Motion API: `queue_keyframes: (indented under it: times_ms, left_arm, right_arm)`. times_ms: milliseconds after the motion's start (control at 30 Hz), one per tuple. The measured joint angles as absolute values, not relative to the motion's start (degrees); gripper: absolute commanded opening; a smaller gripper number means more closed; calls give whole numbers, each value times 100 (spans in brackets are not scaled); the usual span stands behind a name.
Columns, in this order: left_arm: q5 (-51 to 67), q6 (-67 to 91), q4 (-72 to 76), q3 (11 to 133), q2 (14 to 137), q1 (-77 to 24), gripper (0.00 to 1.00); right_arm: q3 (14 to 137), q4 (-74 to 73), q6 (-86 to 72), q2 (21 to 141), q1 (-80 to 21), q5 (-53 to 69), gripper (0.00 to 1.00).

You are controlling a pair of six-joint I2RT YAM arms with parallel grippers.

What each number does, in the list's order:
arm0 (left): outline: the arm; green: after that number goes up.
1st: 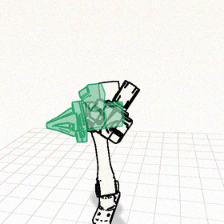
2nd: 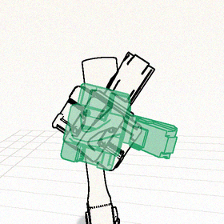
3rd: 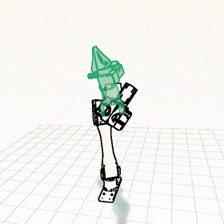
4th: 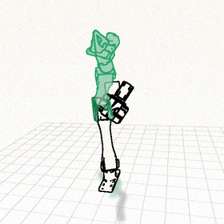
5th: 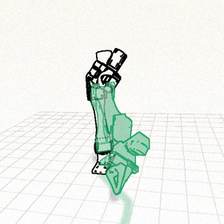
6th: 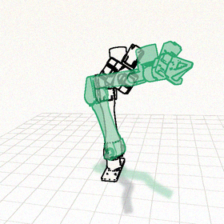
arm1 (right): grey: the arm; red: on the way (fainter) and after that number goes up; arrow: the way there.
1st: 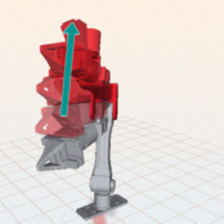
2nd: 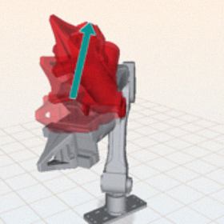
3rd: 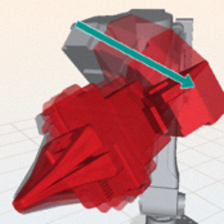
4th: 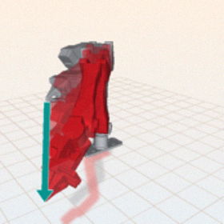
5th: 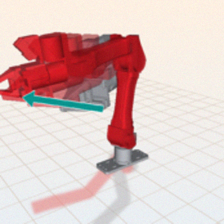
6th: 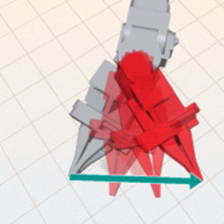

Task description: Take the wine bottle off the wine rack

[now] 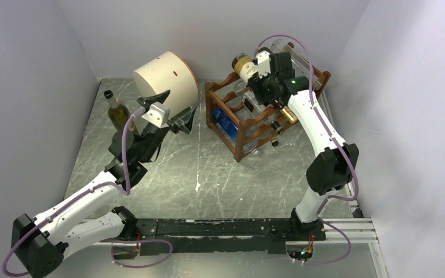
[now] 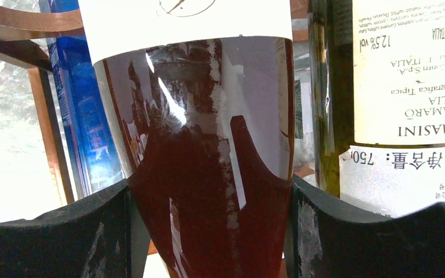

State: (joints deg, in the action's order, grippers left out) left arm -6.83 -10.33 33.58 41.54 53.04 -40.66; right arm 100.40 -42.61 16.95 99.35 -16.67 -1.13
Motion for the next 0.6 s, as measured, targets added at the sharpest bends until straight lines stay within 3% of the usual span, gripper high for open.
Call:
queue_keyframes:
  times_ms: [233,367,600]
  left_arm:
    - [-687,-1116,3363,4154,5304,-4066,100]
    - [-690,-1138,3363,4154,5306,-4066,100]
    - [-709,-1166,3363,4154,5310,-4066,99]
  right_arm:
    - [9865,-4073,1697,9810,-1660,-21,28]
    - [9651,-3913,1673,9644,-1645,82,2]
    - [9299,-3691,1566,9327,-1608,287,0]
